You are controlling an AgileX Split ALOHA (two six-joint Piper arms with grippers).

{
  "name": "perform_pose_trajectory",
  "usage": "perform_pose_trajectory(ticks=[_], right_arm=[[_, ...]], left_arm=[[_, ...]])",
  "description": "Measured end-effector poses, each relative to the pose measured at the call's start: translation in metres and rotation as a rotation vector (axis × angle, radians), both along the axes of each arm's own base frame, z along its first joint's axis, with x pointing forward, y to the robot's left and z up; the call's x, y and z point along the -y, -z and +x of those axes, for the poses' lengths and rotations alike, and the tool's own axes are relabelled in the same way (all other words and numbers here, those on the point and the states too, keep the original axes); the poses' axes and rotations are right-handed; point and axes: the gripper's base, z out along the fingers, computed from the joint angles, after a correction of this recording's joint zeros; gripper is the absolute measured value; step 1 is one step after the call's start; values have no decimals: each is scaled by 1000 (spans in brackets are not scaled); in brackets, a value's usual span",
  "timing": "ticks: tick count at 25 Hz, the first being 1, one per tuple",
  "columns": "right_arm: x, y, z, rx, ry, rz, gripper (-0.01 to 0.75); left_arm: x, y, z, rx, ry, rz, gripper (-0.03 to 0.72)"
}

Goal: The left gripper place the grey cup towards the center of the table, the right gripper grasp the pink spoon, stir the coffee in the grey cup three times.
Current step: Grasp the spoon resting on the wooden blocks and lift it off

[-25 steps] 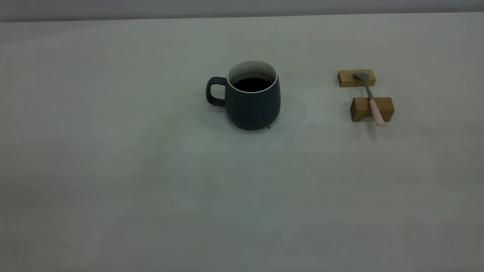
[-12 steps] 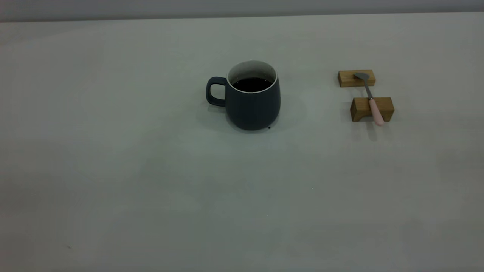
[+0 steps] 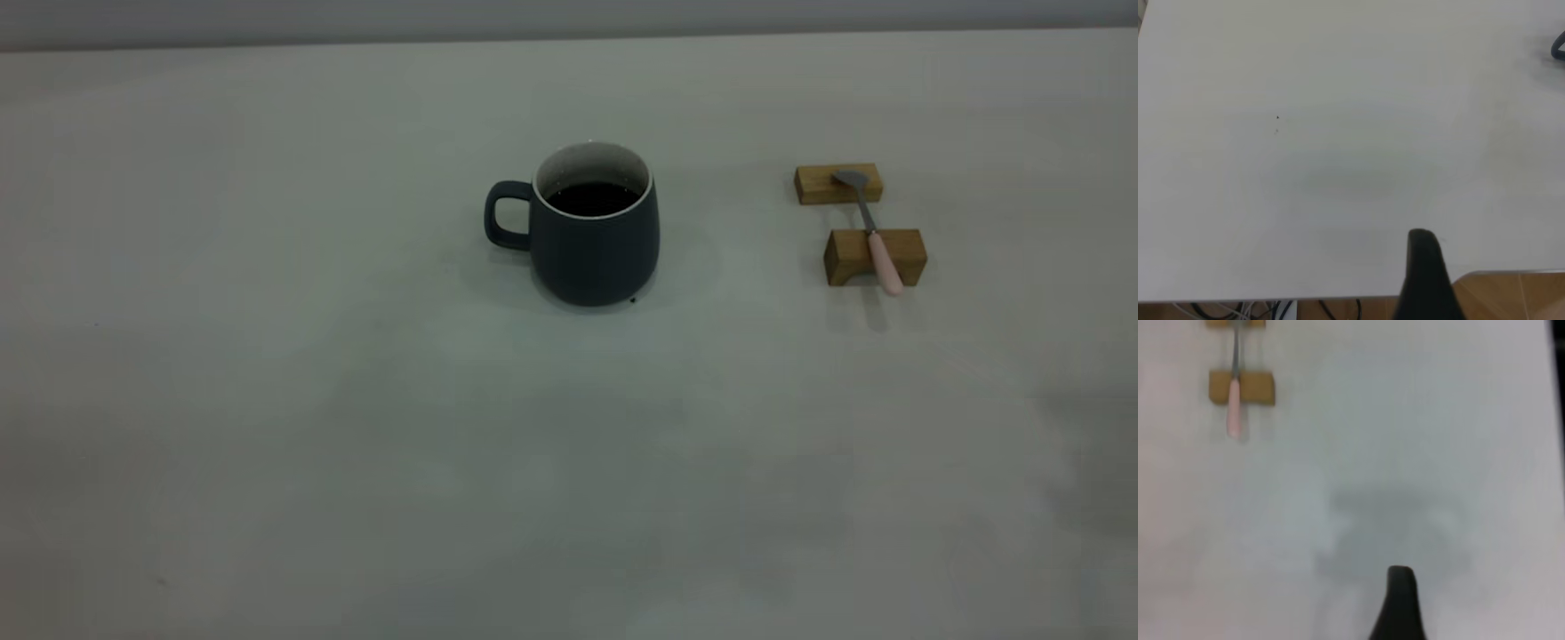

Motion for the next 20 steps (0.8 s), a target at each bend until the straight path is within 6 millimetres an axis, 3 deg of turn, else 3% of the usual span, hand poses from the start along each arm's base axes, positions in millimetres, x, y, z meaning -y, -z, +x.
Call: perform_pose_trajectory(ticks=[3,9,14,20], right_arm=[[-6,33,46,-145,-25,43,724],[-30,107,109,-322,-122,62,729],[-53,161,138,-406,-173,54,729],[-60,195,155,-386,-189,53,729]], left_arm=[[0,0,0,0,0,0,592],[0,0,0,0,0,0,592],[0,0,0,0,0,0,592],[0,0,0,0,0,0,592]])
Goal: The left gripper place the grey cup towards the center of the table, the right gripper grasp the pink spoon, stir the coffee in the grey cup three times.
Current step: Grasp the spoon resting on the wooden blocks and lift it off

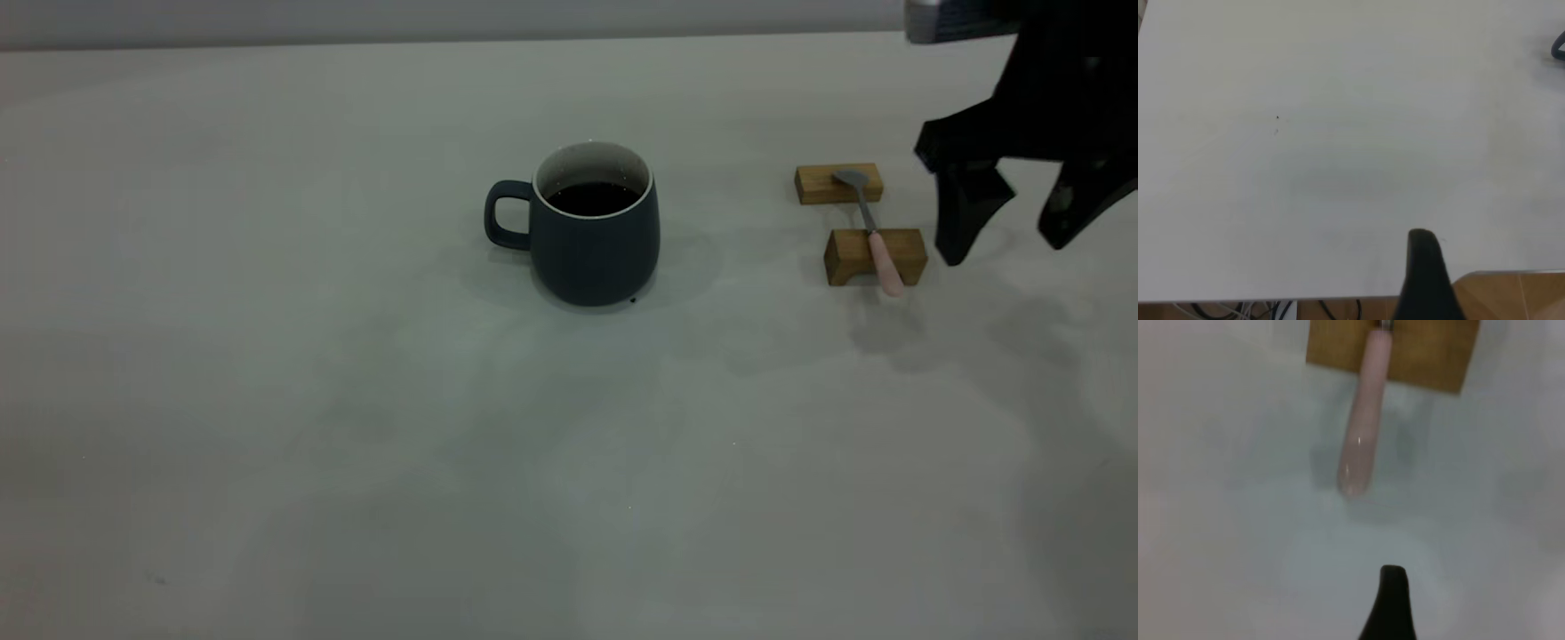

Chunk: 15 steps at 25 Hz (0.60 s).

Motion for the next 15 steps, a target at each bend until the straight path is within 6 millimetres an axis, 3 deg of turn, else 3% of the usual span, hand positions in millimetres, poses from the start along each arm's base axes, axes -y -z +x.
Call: perform_pose_trajectory(ticks=[10,15], right_arm=[[-12,30,5,29,-45,34,728],[-16,32,14,45,-66,39,725]], left_arm=[[0,0,0,0,0,0,591],[0,0,0,0,0,0,591]])
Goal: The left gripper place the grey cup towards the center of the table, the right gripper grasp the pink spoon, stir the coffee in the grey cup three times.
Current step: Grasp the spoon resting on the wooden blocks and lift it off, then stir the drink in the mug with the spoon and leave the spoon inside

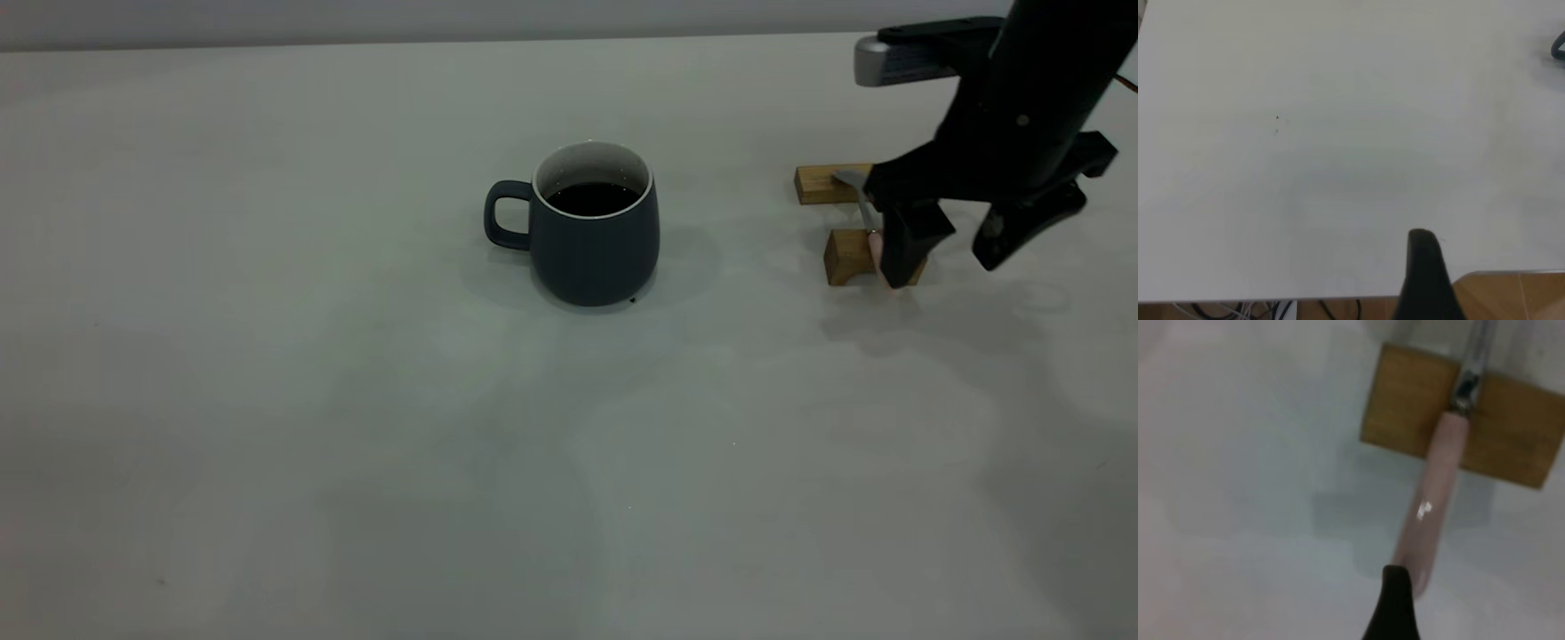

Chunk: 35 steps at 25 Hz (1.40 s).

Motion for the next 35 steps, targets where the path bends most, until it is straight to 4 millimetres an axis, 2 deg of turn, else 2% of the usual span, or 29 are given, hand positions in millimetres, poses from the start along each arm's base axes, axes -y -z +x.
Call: perform_pose_trajectory(ticks=[7,13,17,20,22,25,26,30,33,35], right_arm=[[-20,11,9,-7,-42,6,716],[-20,20,9,-28,-43,2,701],[-20,29,7,-44,-41,-2,652],[-19,34,7,-40,-41,-4,546],[-20,34,10,-28,-41,-4,415],[-22,27,18,-28,-52,-5,175],[-23,24,21,-41,-55,-5,119],[-29,-9,35,-152,-57,3,125],[-37,-61,48,-195,-22,56,125],[-44,-105,58,-176,9,116,125]], left_arm=[[0,0,0,0,0,0,591],[0,0,0,0,0,0,591],[0,0,0,0,0,0,591],[0,0,0,0,0,0,590],[0,0,0,0,0,0,590],[0,0,0,0,0,0,590],[0,0,0,0,0,0,590],[0,0,0,0,0,0,590],[0,0,0,0,0,0,590],[0,0,0,0,0,0,590]])
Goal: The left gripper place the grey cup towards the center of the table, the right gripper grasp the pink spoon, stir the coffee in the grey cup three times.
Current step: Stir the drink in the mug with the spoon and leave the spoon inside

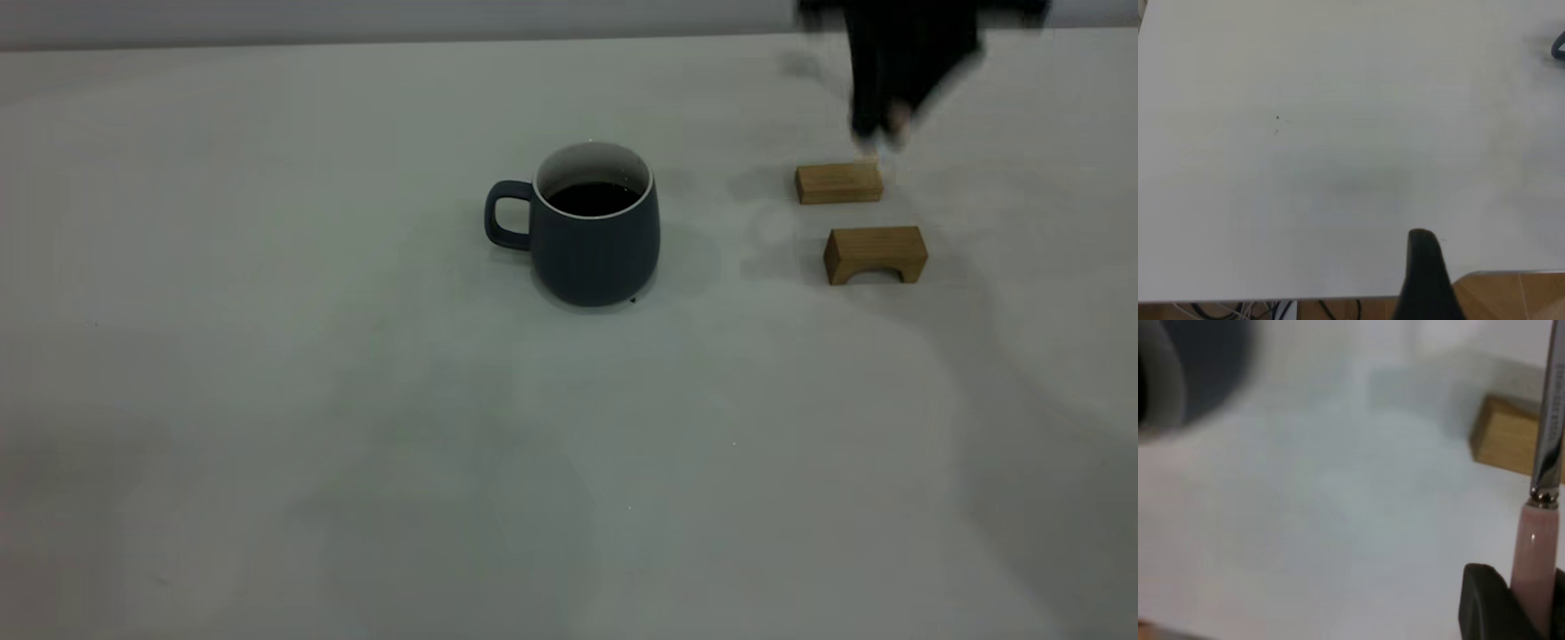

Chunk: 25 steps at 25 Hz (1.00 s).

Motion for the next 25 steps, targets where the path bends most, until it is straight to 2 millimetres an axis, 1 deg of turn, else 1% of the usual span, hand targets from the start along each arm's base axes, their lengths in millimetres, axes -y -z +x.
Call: perform_pose_trajectory(ticks=[1,3,4,6,9,11,13,16,19,22,25], right_arm=[[-4,-21,4,23,26,37,125],[-11,-51,11,69,93,120,125],[-16,-63,13,74,140,180,125],[-29,-78,14,37,229,337,125],[-49,-90,11,-49,295,552,125],[-63,-97,7,-91,306,649,125],[-77,-102,3,-134,317,724,125],[-91,-110,-1,-230,394,819,125],[-95,-116,-1,-364,542,874,125],[-96,-117,-1,-485,690,867,125],[-100,-117,-3,-575,790,850,125]], left_arm=[[0,0,0,0,0,0,590],[0,0,0,0,0,0,590],[0,0,0,0,0,0,590],[0,0,0,0,0,0,590],[0,0,0,0,0,0,590],[0,0,0,0,0,0,590],[0,0,0,0,0,0,590],[0,0,0,0,0,0,590],[0,0,0,0,0,0,590],[0,0,0,0,0,0,590],[0,0,0,0,0,0,590]])
